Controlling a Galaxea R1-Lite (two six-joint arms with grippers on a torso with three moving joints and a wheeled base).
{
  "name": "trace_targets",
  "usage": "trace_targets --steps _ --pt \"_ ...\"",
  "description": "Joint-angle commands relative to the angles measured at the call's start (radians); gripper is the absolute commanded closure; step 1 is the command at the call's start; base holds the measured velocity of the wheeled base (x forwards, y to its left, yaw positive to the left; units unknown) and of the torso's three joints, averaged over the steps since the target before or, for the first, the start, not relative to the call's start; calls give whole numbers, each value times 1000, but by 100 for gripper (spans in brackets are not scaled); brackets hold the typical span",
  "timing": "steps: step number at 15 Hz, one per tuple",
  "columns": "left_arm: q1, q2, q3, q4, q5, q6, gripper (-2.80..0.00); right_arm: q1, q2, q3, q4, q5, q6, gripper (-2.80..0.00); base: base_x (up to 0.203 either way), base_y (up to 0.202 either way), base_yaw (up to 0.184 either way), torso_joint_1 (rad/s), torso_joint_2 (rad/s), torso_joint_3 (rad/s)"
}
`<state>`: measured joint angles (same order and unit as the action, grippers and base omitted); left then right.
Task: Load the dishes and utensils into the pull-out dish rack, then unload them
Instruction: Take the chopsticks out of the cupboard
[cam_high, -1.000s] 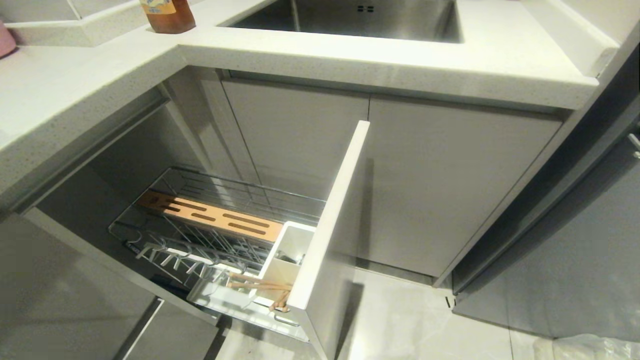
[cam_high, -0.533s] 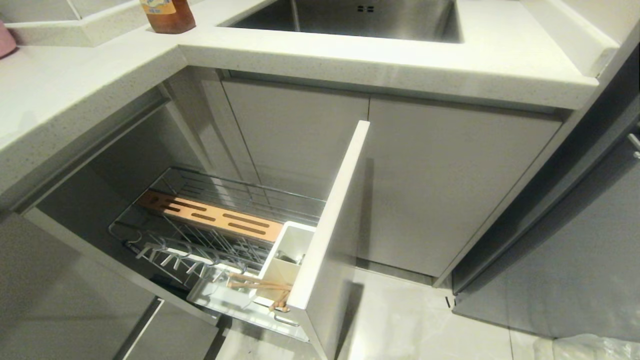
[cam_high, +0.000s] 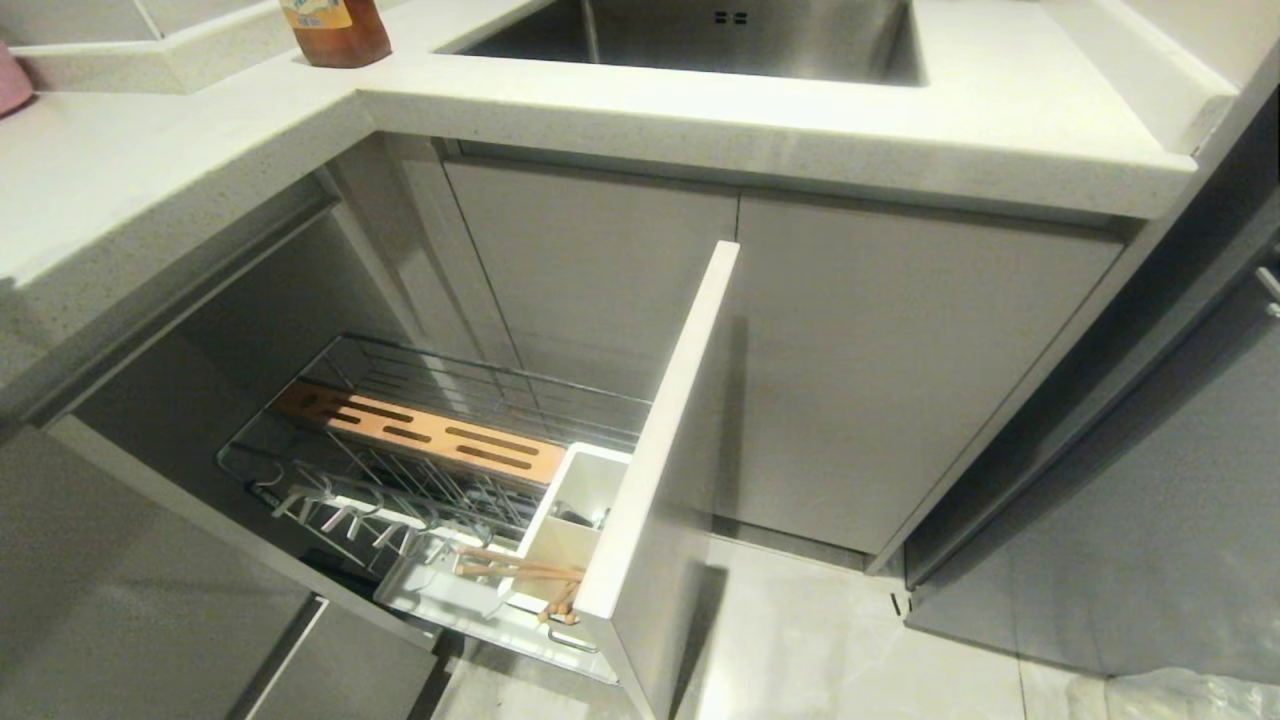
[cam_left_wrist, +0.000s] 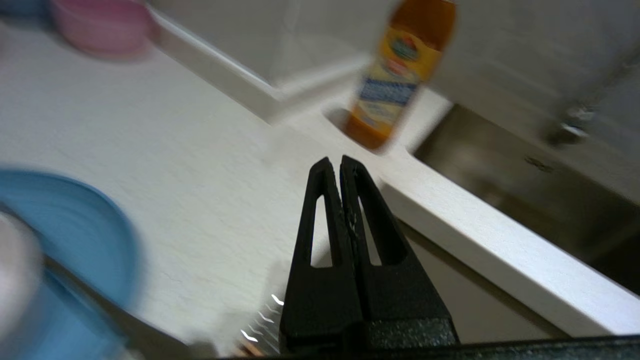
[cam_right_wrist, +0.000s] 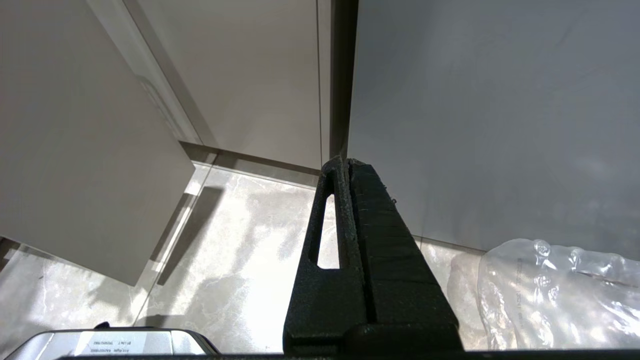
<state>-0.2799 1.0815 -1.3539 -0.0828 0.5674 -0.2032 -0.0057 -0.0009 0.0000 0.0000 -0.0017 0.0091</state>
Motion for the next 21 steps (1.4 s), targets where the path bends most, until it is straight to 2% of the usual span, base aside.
trace_targets --steps 1,3,4,6,9,11,13,15,16,17,18,20,21 --pt "-178 60 -10 102 3 -96 0 0 1 0 0 0 0 0 0 0 0 0 0 0" --pt "-355 99 -12 246 2 -189 0 0 1 0 0 0 0 0 0 0 0 0 0 0" --pt "-419 143 -13 363 -1 -258 0 0 1 0 0 0 0 0 0 0 0 0 0 0" --pt "-497 231 -16 525 -7 -327 0 0 1 0 0 0 0 0 0 0 0 0 0 0" --pt "-525 362 -63 789 -12 -406 0 0 1 0 0 0 0 0 0 0 0 0 0 0" --pt "-534 414 -86 892 -13 -445 0 0 1 0 0 0 0 0 0 0 0 0 0 0" --pt "-535 474 -141 1021 -24 -573 0 0 1 0 0 0 0 0 0 0 0 0 0 0" --pt "-535 494 -186 1081 -94 -762 0 0 1 0 0 0 0 0 0 0 0 0 0 0" --pt "-535 495 -191 1131 -143 -830 0 0 1 0 0 0 0 0 0 0 0 0 0 0" --pt "-534 495 -185 1169 -161 -873 0 0 1 0 0 0 0 0 0 0 0 0 0 0" --pt "-532 493 -167 1176 -164 -886 -280 0 1 0 0 0 0 0 0 0 0 0 0 0" --pt "-510 497 -125 1190 -165 -880 -280 0 1 0 0 0 0 0 0 0 0 0 0 0" --pt "-497 507 -108 1201 -162 -844 -280 0 1 0 0 0 0 0 0 0 0 0 0 0"
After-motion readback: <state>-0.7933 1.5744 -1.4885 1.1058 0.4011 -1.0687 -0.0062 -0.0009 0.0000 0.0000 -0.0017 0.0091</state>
